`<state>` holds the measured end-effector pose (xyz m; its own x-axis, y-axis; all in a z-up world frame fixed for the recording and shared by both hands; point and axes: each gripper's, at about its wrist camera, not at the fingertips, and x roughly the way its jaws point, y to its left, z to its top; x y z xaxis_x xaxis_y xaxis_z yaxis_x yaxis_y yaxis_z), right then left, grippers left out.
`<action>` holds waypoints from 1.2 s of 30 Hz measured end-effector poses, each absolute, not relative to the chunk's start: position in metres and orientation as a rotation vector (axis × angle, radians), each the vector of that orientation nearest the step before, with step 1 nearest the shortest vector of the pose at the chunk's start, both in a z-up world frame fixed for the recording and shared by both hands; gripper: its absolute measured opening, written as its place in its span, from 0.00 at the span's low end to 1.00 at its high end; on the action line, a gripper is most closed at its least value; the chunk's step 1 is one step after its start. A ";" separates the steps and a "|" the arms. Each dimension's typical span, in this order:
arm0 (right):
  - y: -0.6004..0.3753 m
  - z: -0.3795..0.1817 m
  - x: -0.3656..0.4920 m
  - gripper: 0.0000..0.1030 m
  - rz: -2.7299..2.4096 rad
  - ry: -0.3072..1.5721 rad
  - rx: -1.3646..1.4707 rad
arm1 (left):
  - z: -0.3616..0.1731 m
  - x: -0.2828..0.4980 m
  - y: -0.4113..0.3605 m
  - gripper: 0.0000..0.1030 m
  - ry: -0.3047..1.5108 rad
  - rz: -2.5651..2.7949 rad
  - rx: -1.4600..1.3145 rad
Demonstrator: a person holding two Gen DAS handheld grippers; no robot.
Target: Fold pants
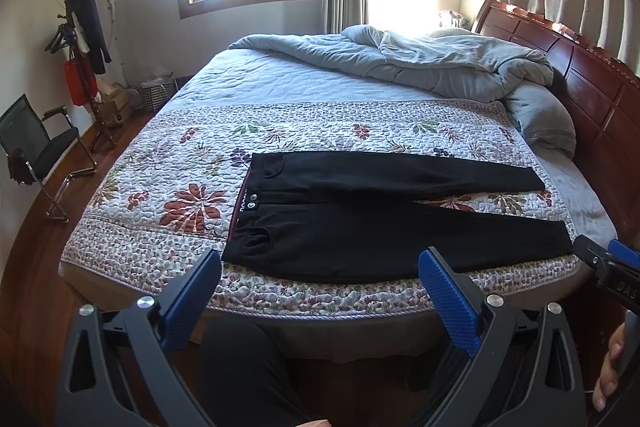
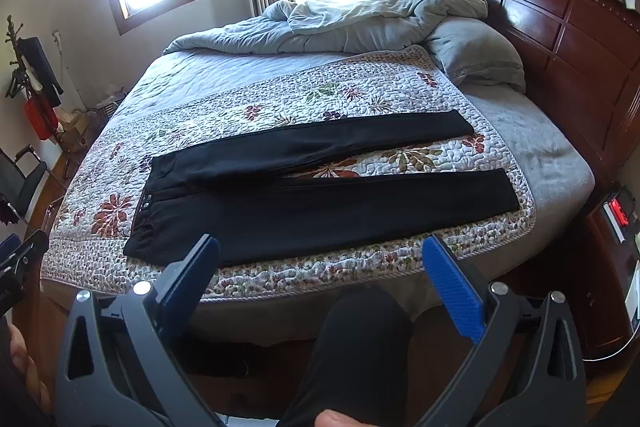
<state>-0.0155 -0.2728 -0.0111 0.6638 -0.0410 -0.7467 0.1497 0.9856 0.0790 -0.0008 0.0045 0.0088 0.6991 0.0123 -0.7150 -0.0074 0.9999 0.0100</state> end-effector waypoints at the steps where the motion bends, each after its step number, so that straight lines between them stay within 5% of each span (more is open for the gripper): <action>1: -0.272 -0.011 -0.015 0.98 -0.108 0.839 0.136 | 0.009 -0.001 0.005 0.96 0.797 0.011 0.007; 36: -0.271 -0.015 -0.013 0.98 -0.103 0.855 0.129 | 0.005 0.002 0.008 0.96 0.801 0.010 -0.003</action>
<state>-0.0130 -0.2710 -0.0147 0.6519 -0.0383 -0.7573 0.1422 0.9872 0.0725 0.0023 0.0078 0.0051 0.6956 0.0075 -0.7184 -0.0099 1.0000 0.0008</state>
